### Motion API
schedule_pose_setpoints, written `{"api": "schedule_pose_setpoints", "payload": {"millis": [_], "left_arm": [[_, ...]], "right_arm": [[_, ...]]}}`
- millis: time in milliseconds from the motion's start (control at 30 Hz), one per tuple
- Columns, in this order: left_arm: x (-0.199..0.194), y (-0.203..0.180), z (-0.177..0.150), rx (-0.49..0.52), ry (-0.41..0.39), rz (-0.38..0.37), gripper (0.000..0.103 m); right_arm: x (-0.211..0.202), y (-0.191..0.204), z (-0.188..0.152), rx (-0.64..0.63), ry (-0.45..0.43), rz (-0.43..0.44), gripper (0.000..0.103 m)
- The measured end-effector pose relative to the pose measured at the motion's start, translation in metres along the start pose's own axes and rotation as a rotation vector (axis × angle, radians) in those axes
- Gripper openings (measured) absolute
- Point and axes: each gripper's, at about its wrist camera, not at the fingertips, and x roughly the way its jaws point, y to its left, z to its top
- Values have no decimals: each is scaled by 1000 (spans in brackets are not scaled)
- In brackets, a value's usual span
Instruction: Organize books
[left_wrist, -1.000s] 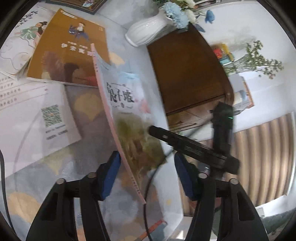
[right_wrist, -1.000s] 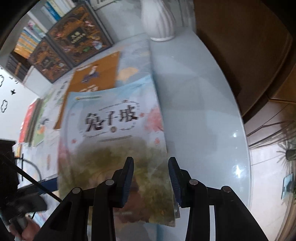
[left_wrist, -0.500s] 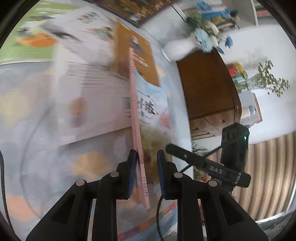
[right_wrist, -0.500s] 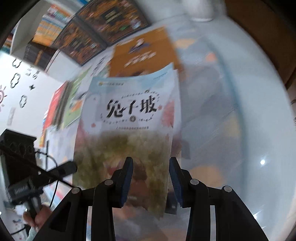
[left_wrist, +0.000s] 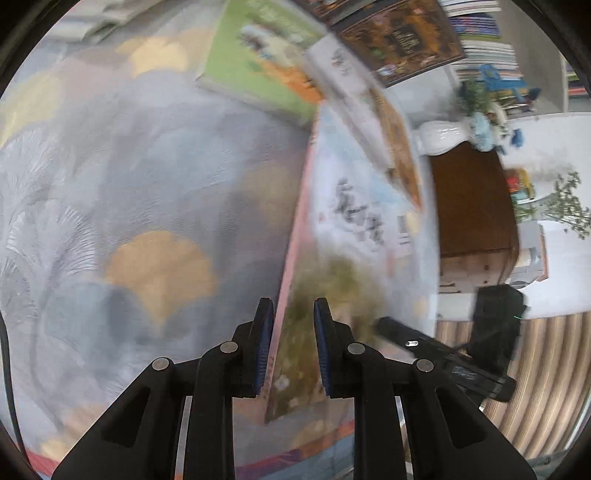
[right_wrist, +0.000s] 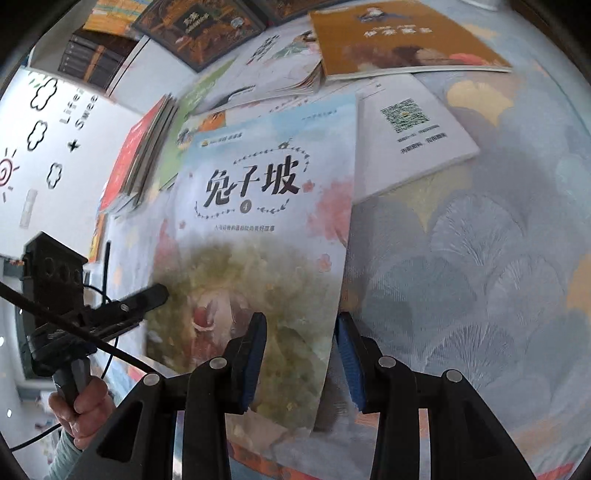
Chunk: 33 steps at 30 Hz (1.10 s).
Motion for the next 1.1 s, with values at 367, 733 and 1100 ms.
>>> {"api": "schedule_pose_setpoints", "payload": {"millis": [367, 733, 1100], "left_arm": [[14, 9, 9, 83, 145, -163, 22], [5, -22, 8, 203, 176, -180, 15], [-2, -8, 19, 27, 239, -426, 15]], "right_arm": [[-7, 10, -44, 97, -90, -116, 37], [-7, 6, -58, 284, -117, 58, 37], [3, -37, -79, 561, -141, 453, 53]]}}
